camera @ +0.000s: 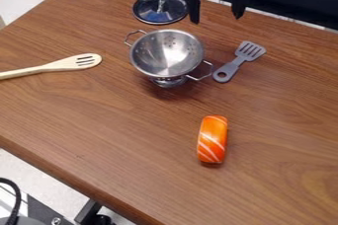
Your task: Move the orange object to the centre of the pot
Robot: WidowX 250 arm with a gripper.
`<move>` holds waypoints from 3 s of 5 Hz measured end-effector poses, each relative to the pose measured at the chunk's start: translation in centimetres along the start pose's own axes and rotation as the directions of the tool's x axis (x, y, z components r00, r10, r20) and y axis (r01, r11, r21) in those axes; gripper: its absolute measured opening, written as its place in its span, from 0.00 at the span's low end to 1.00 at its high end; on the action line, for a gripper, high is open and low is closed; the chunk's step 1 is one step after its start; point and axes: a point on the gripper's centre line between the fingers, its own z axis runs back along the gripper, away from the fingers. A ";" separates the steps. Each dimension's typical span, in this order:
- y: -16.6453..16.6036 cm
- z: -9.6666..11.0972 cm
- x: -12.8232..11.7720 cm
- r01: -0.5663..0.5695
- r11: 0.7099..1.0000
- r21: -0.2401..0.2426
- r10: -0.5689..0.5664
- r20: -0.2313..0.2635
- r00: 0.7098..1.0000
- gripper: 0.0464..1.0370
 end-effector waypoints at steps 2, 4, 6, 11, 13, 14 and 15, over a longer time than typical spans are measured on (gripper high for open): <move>0.3 -1.5 -0.4 0.002 1.000 0.028 -0.001 -0.034 0.999 0.96; 0.3 -1.4 -0.5 0.005 1.000 0.025 -0.004 -0.037 0.999 0.96; 2.4 0.4 -1.2 0.085 0.996 0.018 -0.084 -0.085 0.993 0.96; 3.0 -0.3 -13.0 0.244 0.970 -0.015 -0.245 -0.108 0.964 0.96; 3.1 -1.8 -14.3 0.264 0.964 -0.033 -0.266 -0.098 0.959 0.96; 3.0 -2.2 -14.7 0.280 0.959 -0.030 -0.282 -0.077 0.956 0.96; 3.1 -2.8 -15.1 0.275 0.961 -0.031 -0.276 -0.067 0.959 0.96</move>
